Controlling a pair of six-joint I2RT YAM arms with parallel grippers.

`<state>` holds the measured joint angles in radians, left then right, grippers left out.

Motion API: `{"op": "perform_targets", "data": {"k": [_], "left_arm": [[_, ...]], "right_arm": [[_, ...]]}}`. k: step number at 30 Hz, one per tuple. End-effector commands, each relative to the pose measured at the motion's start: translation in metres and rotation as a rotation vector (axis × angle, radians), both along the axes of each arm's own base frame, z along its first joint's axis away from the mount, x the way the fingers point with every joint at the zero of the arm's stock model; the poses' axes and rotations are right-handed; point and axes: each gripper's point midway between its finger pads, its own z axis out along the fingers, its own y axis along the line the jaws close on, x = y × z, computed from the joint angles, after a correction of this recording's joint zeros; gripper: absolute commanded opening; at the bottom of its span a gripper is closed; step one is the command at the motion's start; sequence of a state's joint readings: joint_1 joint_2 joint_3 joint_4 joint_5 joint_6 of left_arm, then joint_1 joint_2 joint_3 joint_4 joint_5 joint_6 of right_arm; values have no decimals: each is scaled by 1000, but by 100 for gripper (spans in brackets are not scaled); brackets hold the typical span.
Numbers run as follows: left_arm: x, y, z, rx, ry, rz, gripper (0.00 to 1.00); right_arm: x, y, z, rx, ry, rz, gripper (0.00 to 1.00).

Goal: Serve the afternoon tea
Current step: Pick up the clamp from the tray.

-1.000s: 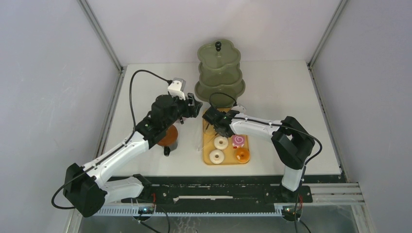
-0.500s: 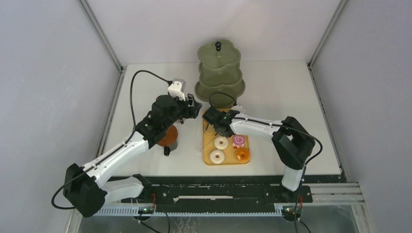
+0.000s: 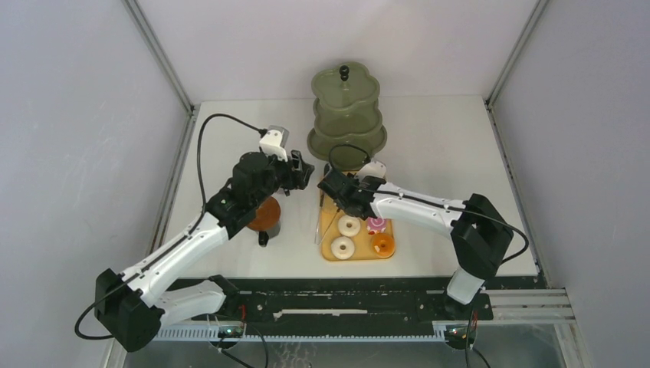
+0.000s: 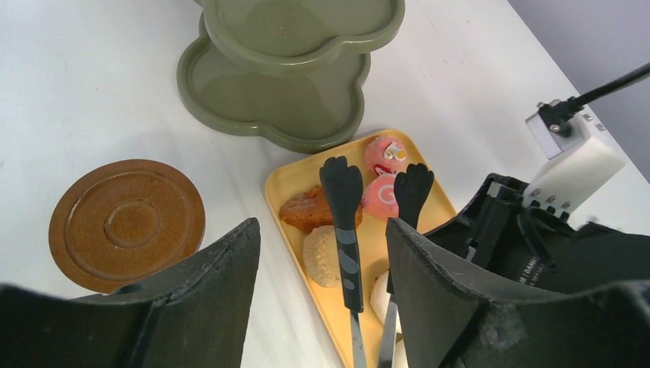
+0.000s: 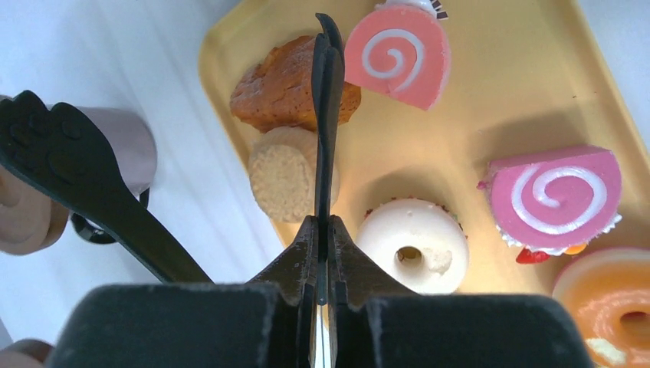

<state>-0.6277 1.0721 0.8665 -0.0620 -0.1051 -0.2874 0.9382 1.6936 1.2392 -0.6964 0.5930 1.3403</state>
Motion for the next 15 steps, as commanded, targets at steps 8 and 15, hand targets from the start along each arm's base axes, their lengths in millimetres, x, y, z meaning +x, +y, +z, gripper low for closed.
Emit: {"op": "perform_targets", "data": {"k": [8,15], "left_arm": [[-18,12,31,-79,-49,9,66],[-40,-8,-21,-37,83,-29,63]], "right_arm": [[-26,-24,52,-63,-89,27,0],[-50,-73,66,-113,-100,-6,0]]}}
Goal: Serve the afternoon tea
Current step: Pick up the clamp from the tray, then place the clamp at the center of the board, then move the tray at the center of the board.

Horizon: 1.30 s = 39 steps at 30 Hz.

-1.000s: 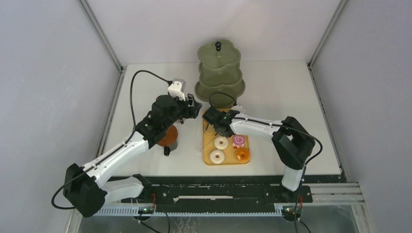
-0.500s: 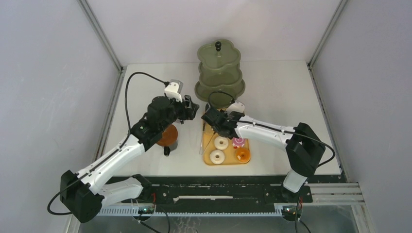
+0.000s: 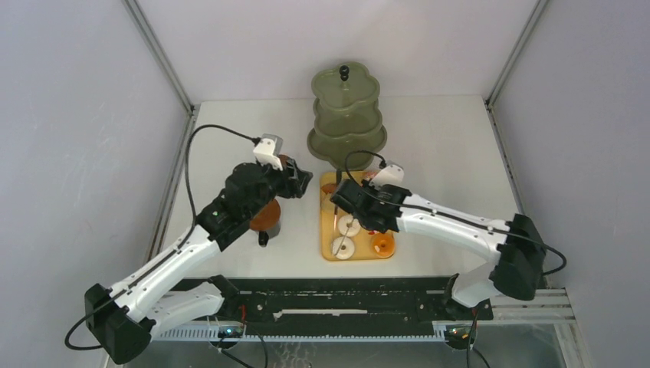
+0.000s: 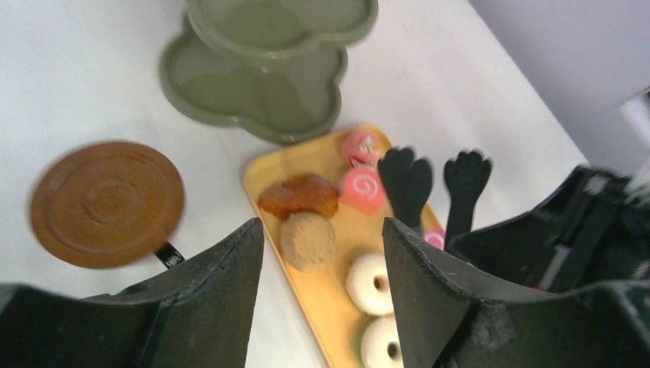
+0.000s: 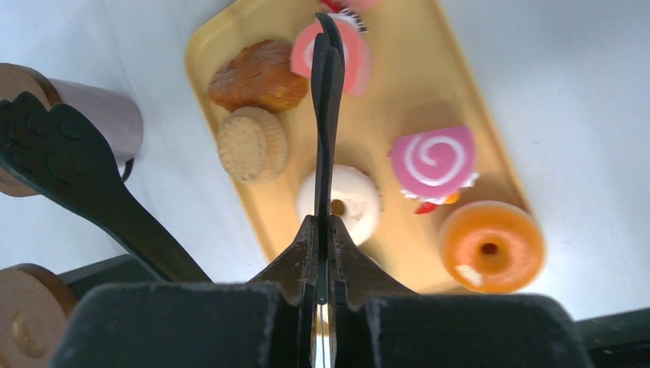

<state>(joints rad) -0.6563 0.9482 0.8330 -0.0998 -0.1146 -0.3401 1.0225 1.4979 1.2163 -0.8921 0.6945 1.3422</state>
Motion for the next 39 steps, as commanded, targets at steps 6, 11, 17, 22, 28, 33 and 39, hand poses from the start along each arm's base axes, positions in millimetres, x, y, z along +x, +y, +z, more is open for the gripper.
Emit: {"op": "perform_targets", "data": {"k": [6,11,17,22,28,33,39], "left_arm": [[-28,-42,-91,111,230,-67,63],[-29,-57,-135,127,336,-55,62],[-25,-65,-167,111,403,-3,60],[-22,-63,-192,93,447,56,53],[-24,-57,-224,133,504,96,41],[-26,-50,-243,167,528,127,36],[-30,-49,-255,186,548,118,23]], "right_arm": [[-20,-98,23,-73,-25,-66,0],[-13,-146,19,-116,17,-88,0],[2,-190,1,-169,88,-126,0],[18,-212,-20,-179,150,-156,0],[35,-222,-44,-167,208,-176,0],[45,-223,-60,-155,243,-180,0],[50,-230,-71,-135,270,-194,0]]}}
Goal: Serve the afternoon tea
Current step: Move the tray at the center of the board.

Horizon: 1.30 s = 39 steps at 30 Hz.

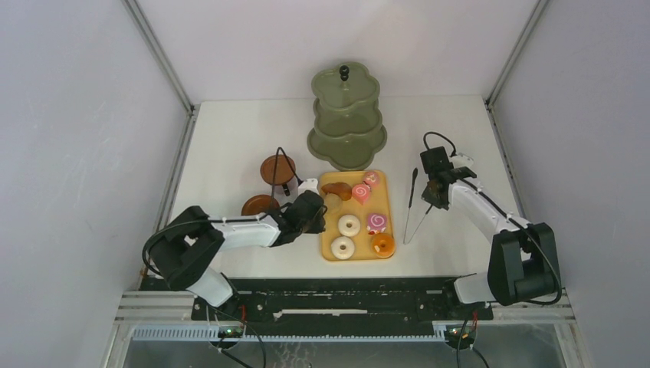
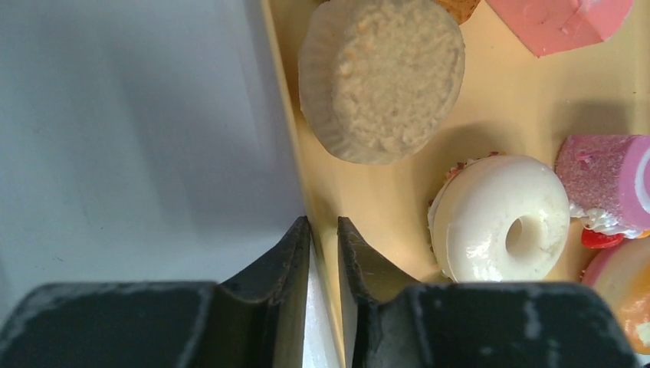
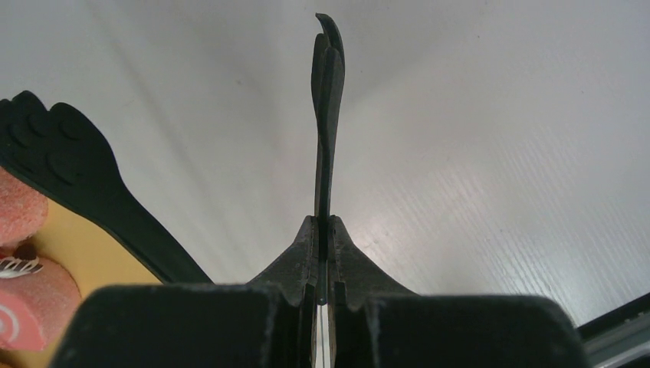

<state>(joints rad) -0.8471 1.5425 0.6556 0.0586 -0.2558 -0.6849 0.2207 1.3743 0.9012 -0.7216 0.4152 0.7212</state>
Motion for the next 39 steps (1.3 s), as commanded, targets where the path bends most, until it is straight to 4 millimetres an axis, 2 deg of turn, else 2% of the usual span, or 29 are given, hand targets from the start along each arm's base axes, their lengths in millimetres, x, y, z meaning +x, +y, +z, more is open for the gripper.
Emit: {"op": "perform_targets", "data": {"k": [1,5,14,16,20,24,27,33,35,39], "left_arm": [[1,-4,-7,-18,2,7,21],[-2,-10,-16,-37,27,-9,12],[-2,-24,-16,-88,42,-33,8],[-2,-25,-16,-90,41,-35,7],[-3,-25,-16,-93,39,-34,7],[-3,-24,-16,-95,36,-33,7],[-2,-25,-16,-95,32,-34,7],[-2,-25,-17,-98,31,-31,7],[-2,-25,-18,-100,33,-30,7],[-1,-27,-17,-107,31,-34,6]], "right_arm": [[15,-3,0,22,-35,3,0],[16,-14,-10,15,1,-11,0],[21,-38,-29,5,49,-53,1],[24,-41,-35,-10,61,-59,6],[29,-48,-41,-48,70,-76,23],[34,-48,-36,-52,23,-80,51],[37,-50,-24,-63,-29,-85,62],[32,-41,9,-104,-136,-63,72],[26,-31,12,-116,-153,-32,72],[11,-7,12,-152,-172,7,78]]}}
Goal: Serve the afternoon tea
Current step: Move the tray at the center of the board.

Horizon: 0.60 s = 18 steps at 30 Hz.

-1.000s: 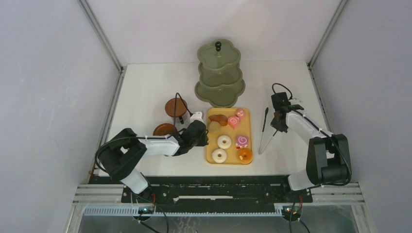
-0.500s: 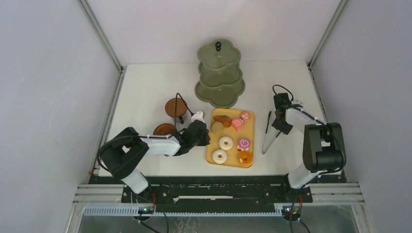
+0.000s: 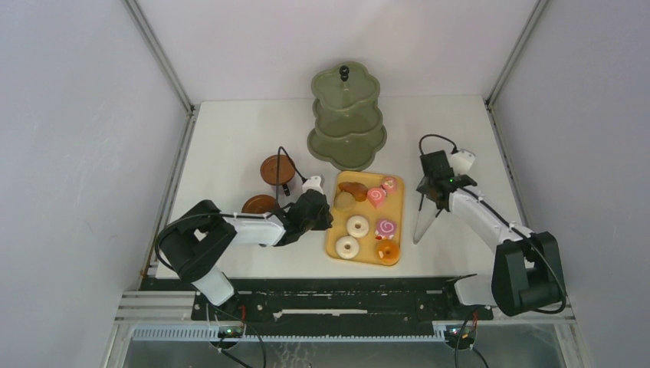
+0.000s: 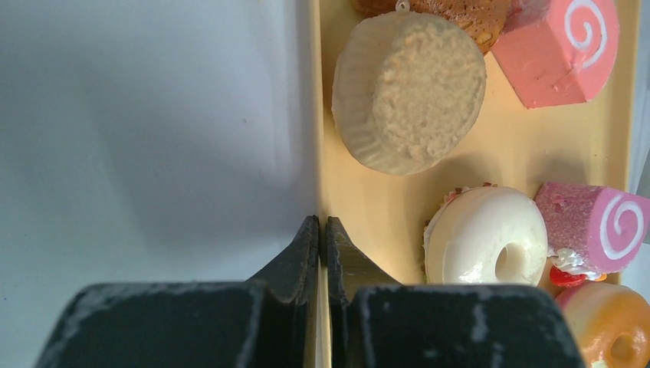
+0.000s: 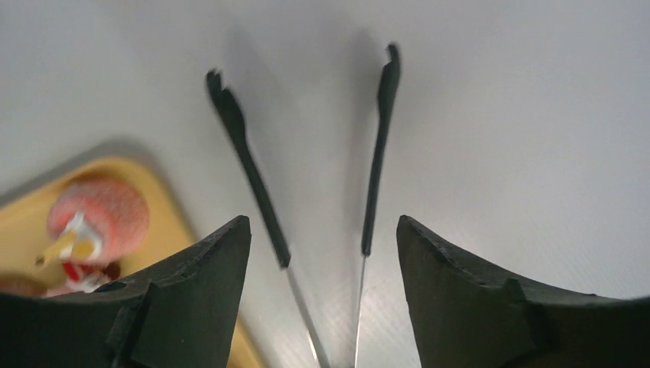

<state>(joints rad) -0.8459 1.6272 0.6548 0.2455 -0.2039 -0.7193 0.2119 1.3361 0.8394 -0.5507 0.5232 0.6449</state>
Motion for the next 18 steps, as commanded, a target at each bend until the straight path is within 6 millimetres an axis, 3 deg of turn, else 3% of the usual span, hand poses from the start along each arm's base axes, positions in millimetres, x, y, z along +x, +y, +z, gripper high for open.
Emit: {"op": "perform_targets", "data": {"k": [1,5,18], "left_arm": [[-14,2,-16,15,56,-24,7],[-14,5,-14,11,45,-18,7],[-15,5,-12,-3,37,-27,7]], "right_arm": [[-14,17,1,-43,-35,1,78],[-24,29,-10,-18,-40,2,78],[-41,29,-27,-57,1,-14,77]]}}
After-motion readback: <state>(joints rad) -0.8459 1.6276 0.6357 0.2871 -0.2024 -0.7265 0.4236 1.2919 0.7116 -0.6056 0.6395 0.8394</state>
